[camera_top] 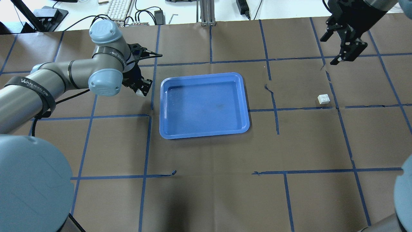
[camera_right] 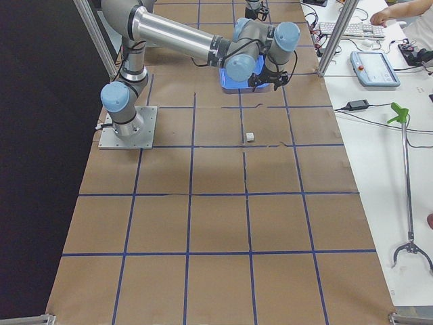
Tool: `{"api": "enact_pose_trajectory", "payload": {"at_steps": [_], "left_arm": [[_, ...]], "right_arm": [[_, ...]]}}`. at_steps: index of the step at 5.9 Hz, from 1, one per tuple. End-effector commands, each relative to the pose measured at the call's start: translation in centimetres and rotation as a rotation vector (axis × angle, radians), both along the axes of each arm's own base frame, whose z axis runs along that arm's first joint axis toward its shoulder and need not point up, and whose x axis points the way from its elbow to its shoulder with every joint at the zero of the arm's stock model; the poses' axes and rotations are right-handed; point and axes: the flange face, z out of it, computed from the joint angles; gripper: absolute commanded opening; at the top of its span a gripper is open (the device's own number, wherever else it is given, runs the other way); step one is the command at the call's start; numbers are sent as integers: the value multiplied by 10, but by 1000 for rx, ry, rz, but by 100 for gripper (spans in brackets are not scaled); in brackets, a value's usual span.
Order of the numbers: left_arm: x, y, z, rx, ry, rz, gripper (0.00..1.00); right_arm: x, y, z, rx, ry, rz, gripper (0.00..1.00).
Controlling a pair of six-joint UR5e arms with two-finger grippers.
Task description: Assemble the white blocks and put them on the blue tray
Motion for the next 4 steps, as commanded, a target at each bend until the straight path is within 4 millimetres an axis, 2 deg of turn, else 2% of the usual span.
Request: {"api": "enact_pose_trajectory", "payload": {"at_steps": [1, 2, 3, 4], "left_arm": [[-61, 24, 14, -11, -7, -378, 20], [-75, 29, 5, 6, -12, -617, 20], [-87, 35, 0, 13, -10, -782, 18], [-108, 42, -9, 21, -1, -902, 18]], "right_arm": [[-47, 37, -69, 16, -72, 11, 100], [-60, 58, -101, 4, -115, 12, 100], [-70, 72, -119, -19, -150, 50, 100], [-71, 71, -125, -43, -157, 103, 100]]}}
